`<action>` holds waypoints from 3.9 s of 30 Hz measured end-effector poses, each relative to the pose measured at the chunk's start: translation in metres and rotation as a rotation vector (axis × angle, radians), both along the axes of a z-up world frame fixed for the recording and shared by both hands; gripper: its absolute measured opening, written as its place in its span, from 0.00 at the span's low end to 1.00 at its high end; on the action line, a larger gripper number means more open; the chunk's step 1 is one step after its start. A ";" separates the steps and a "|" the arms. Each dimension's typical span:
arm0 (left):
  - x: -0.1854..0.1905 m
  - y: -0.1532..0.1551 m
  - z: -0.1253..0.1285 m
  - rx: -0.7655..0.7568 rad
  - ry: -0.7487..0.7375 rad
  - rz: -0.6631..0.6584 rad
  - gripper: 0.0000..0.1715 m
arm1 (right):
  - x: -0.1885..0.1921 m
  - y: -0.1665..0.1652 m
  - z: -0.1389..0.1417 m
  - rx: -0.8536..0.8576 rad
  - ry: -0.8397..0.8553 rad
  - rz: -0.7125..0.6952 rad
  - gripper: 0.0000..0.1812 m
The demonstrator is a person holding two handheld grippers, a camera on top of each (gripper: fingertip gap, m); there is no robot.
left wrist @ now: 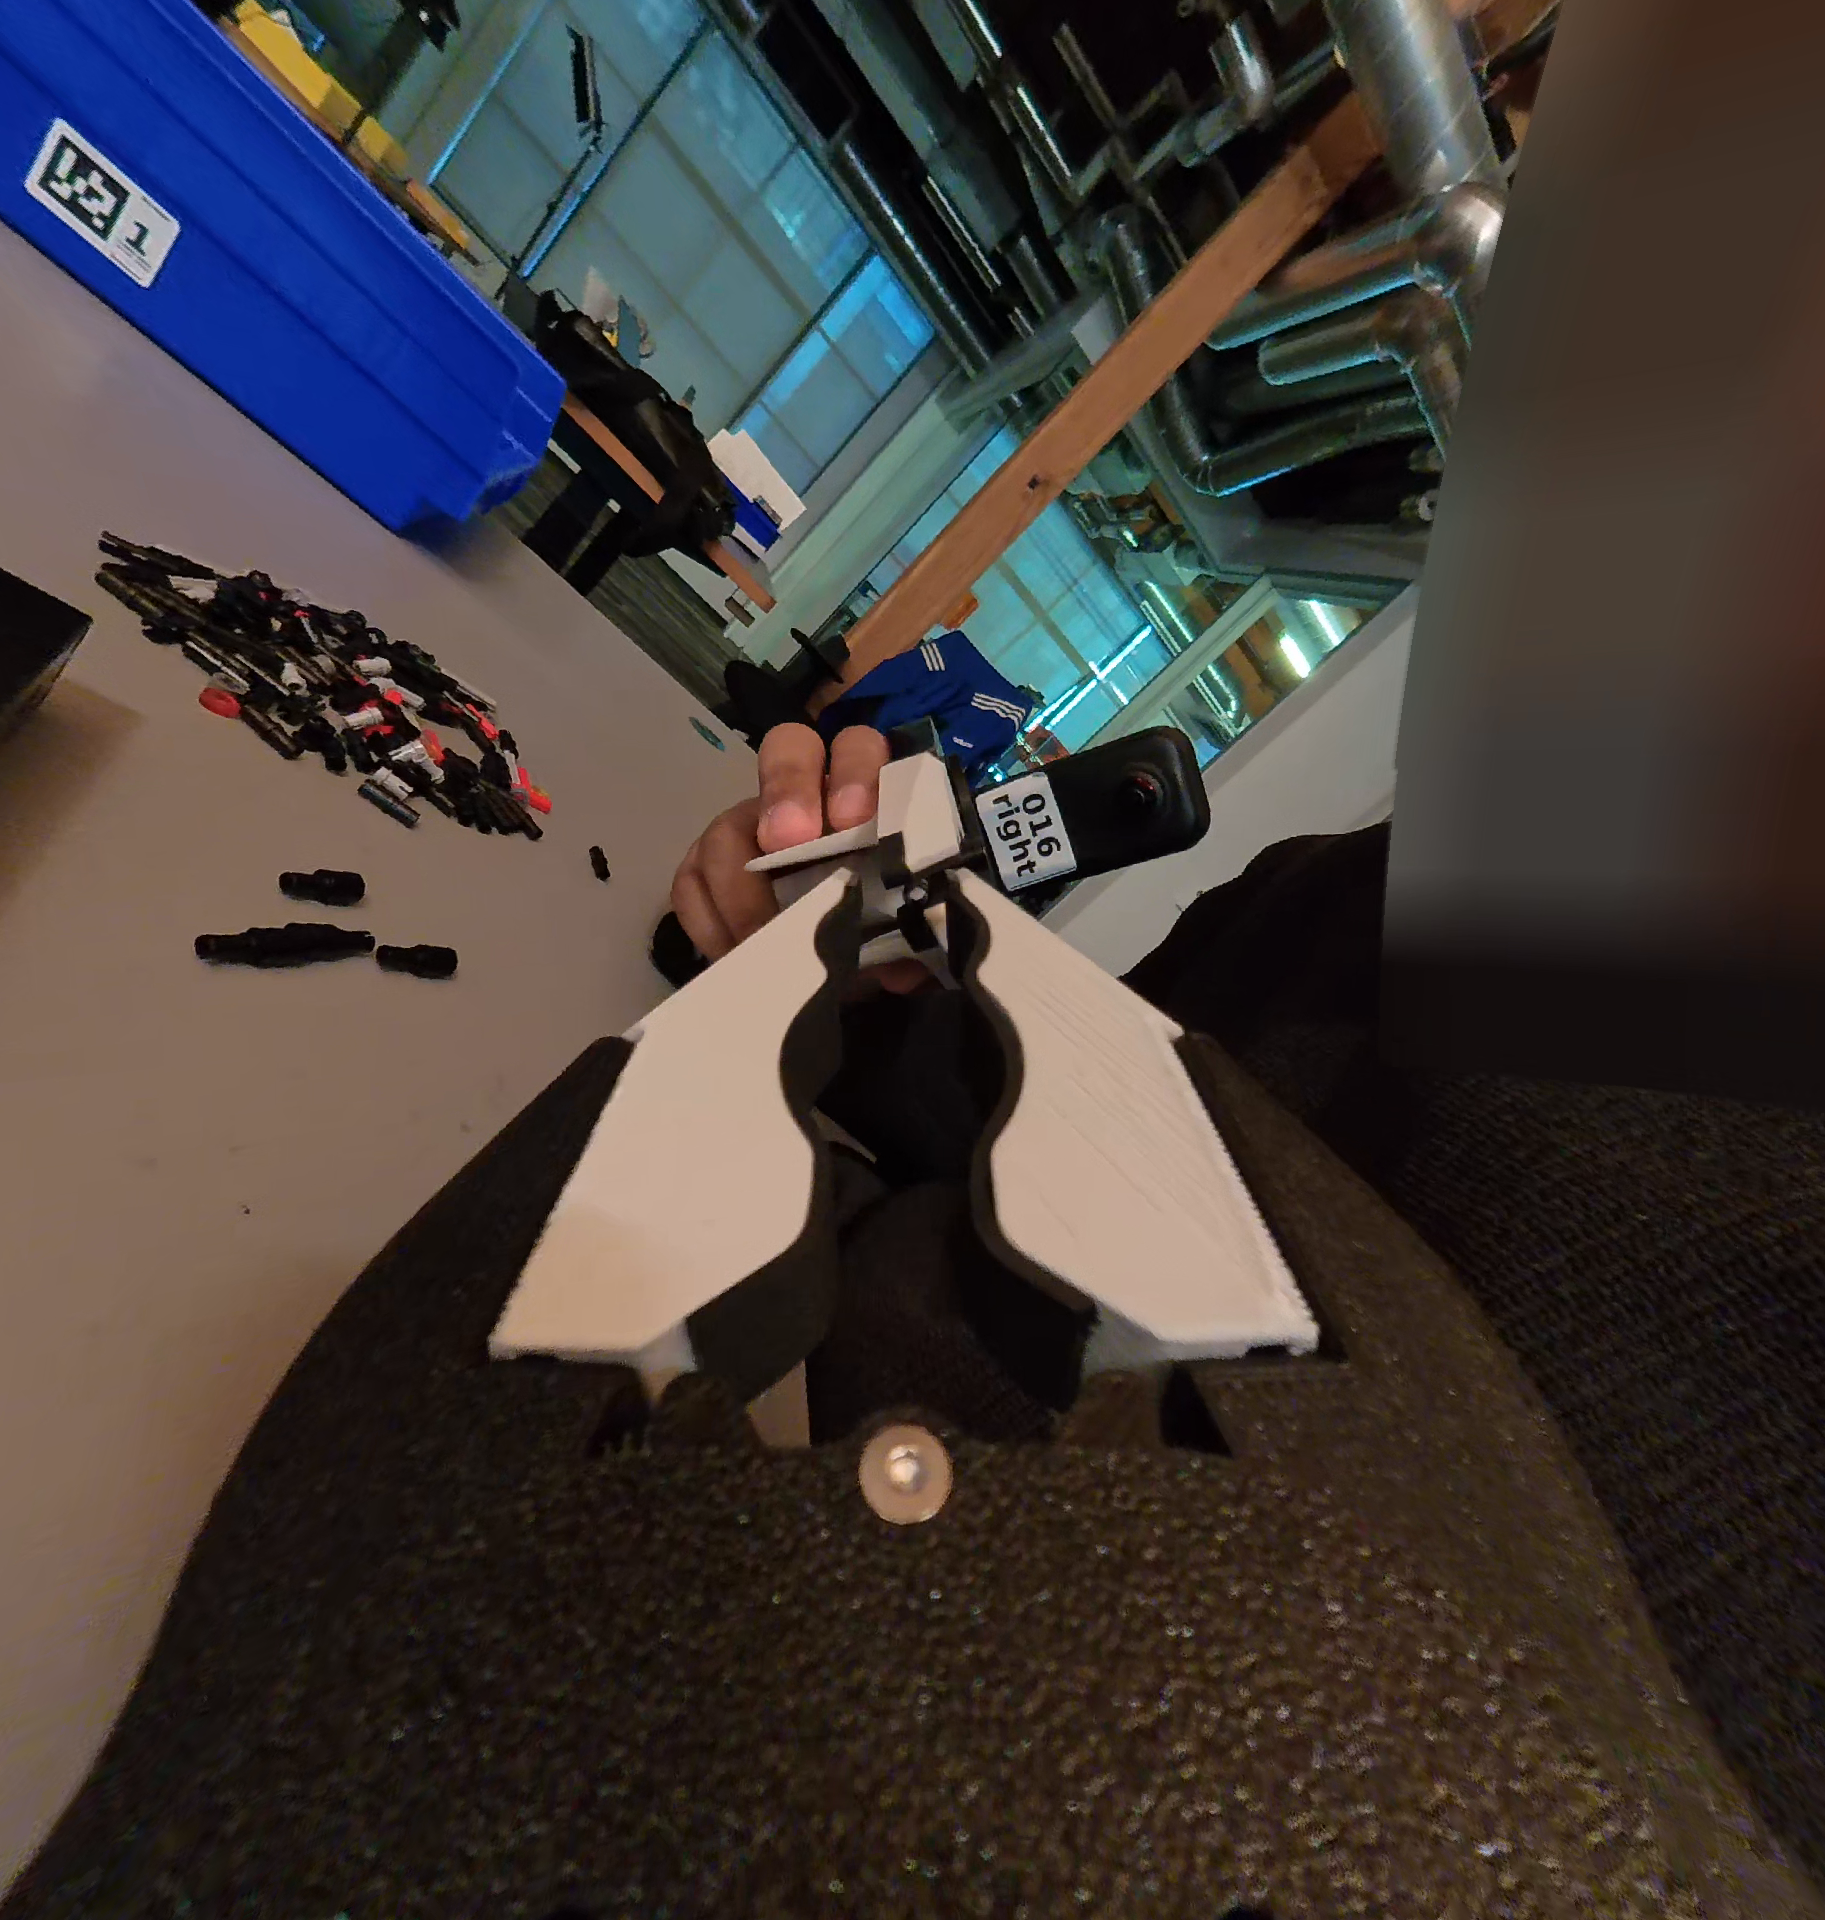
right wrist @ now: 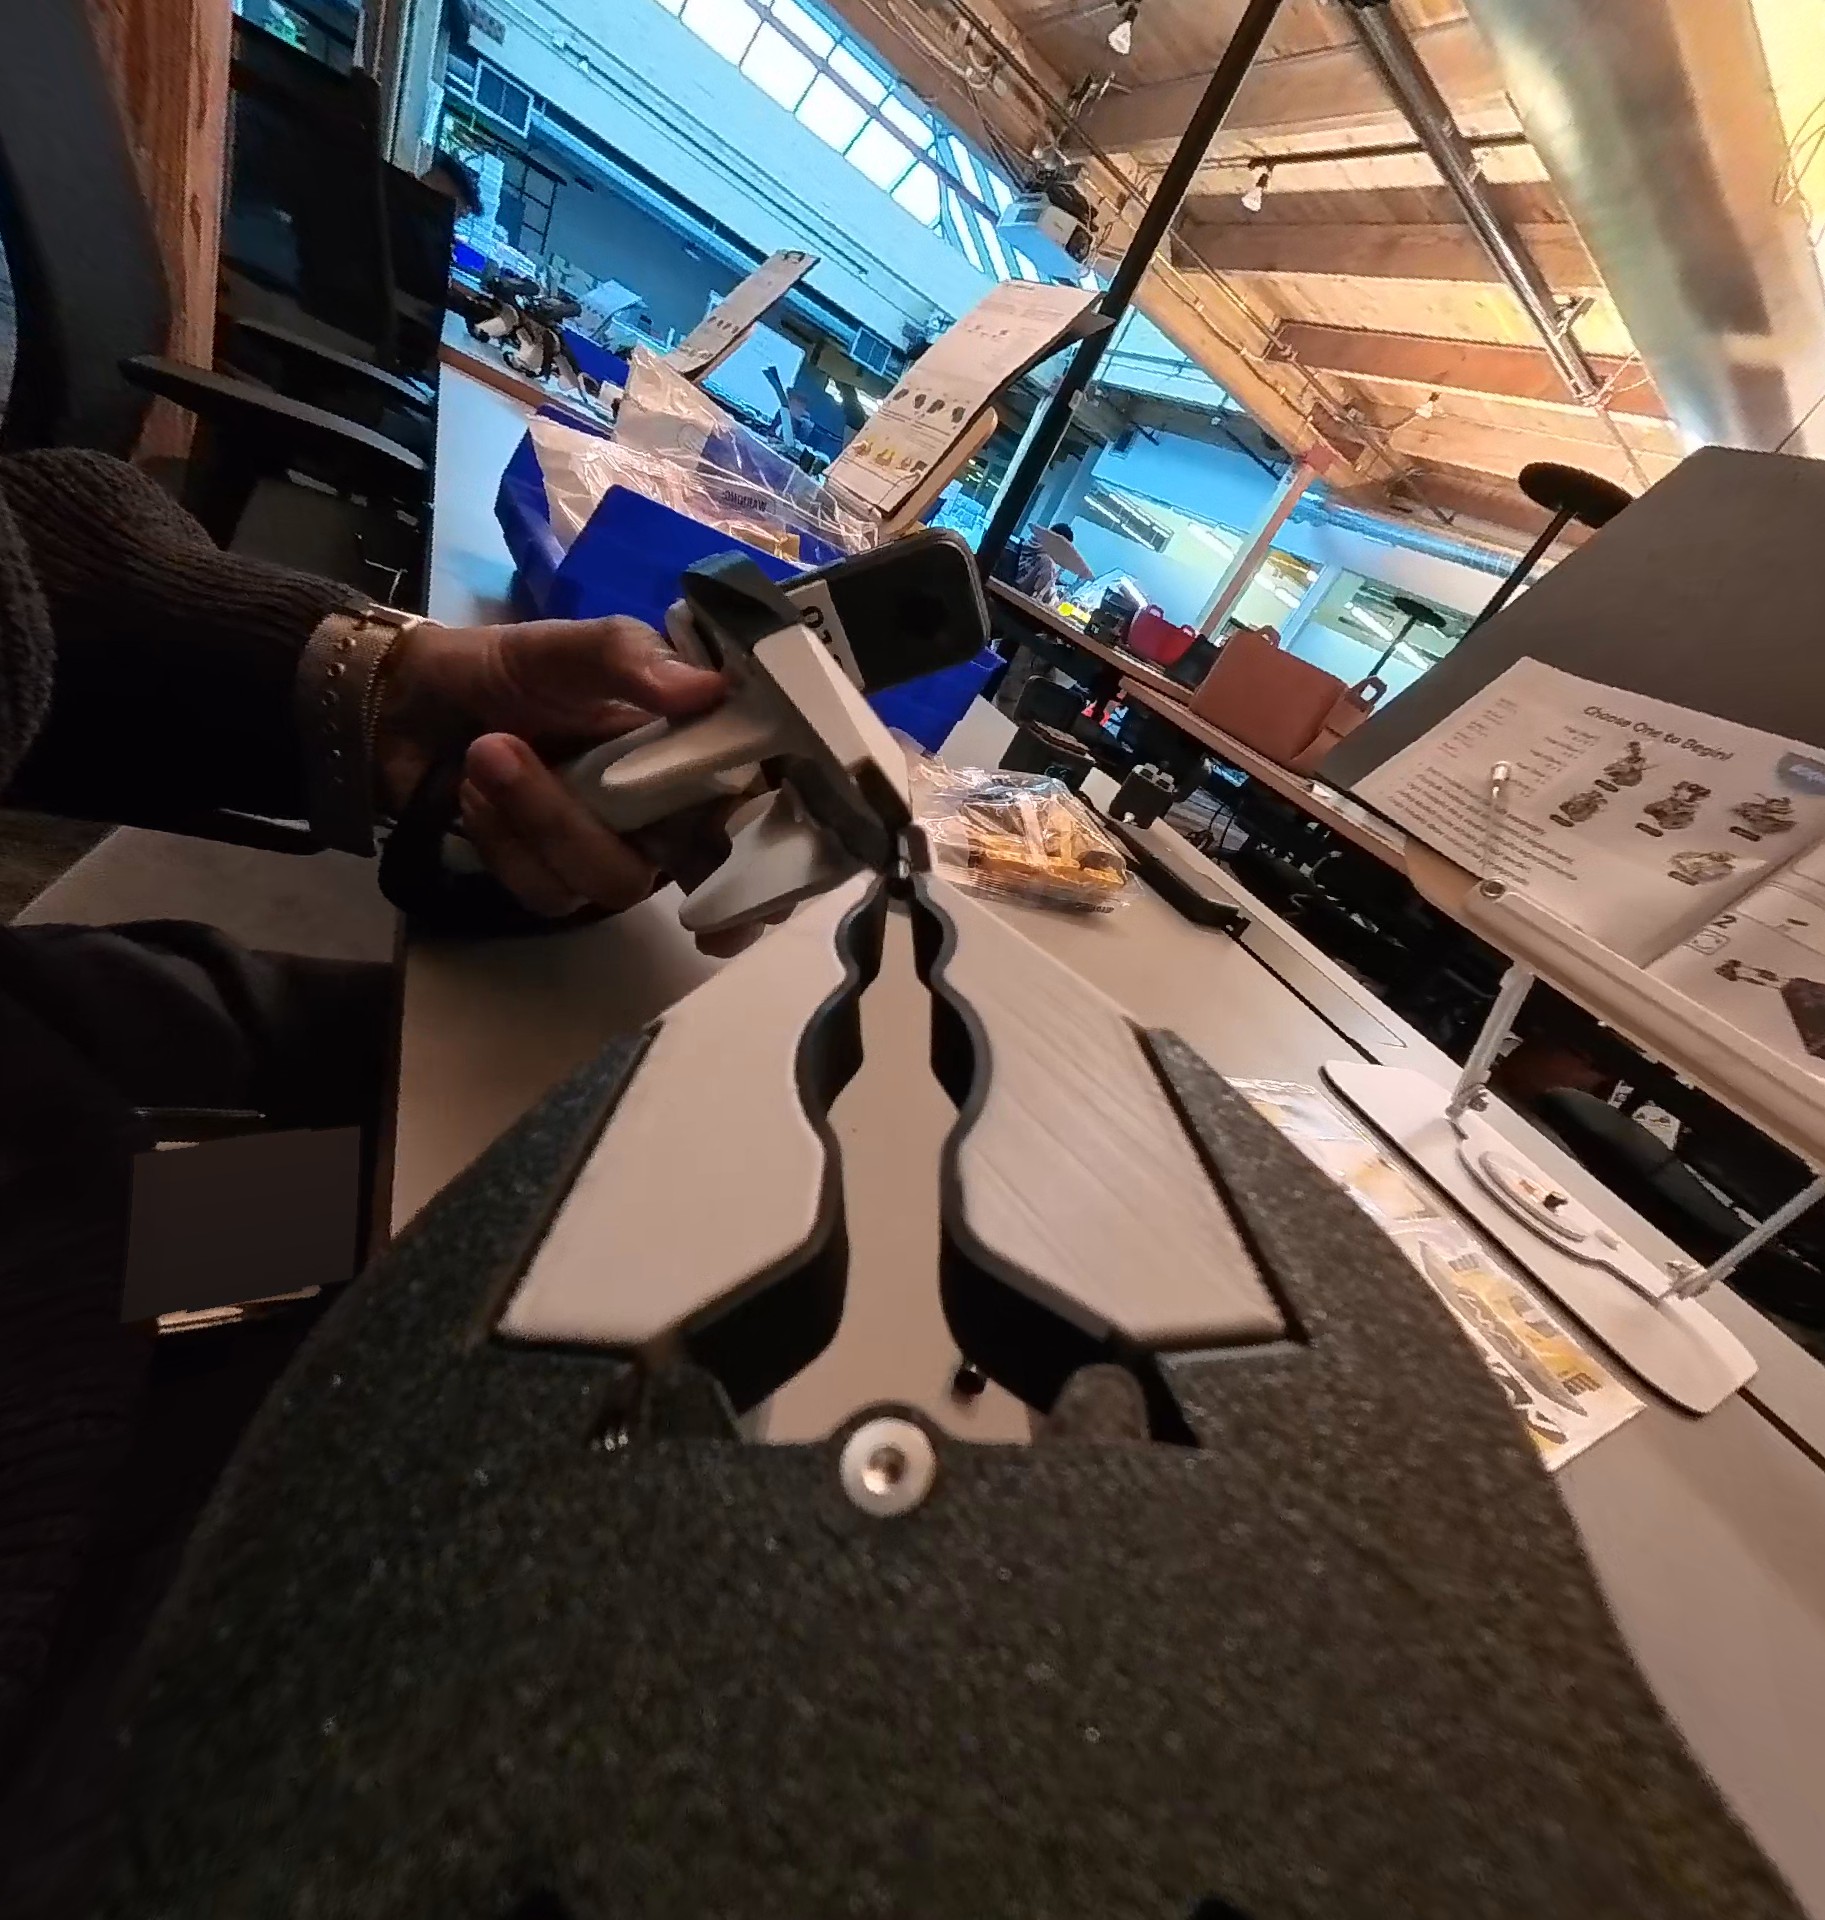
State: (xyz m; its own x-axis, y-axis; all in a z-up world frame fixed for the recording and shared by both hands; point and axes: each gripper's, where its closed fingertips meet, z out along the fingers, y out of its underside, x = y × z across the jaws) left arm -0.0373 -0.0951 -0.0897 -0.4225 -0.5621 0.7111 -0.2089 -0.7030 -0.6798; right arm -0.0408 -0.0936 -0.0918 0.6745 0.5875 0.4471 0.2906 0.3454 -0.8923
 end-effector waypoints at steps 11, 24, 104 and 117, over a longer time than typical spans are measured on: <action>-0.002 -0.010 -0.005 0.021 0.044 -0.053 0.05 | -0.006 -0.003 -0.003 0.044 -0.070 0.054 0.02; -0.009 -0.010 -0.009 0.037 0.064 -0.076 0.02 | -0.008 -0.005 -0.008 0.030 -0.100 0.115 0.02; -0.024 -0.011 -0.027 -0.004 0.186 -0.103 0.02 | -0.010 -0.014 -0.029 -0.295 -0.063 0.114 0.04; -0.020 -0.010 -0.035 0.021 0.238 -0.081 0.02 | -0.015 -0.011 -0.038 -0.272 -0.147 0.069 0.04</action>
State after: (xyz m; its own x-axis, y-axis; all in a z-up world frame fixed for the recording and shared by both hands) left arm -0.0571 -0.1055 -0.1248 -0.2889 -0.5485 0.7846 -0.4198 -0.6640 -0.6188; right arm -0.0554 -0.1049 -0.1294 0.5688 0.7412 0.3566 0.4073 0.1229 -0.9050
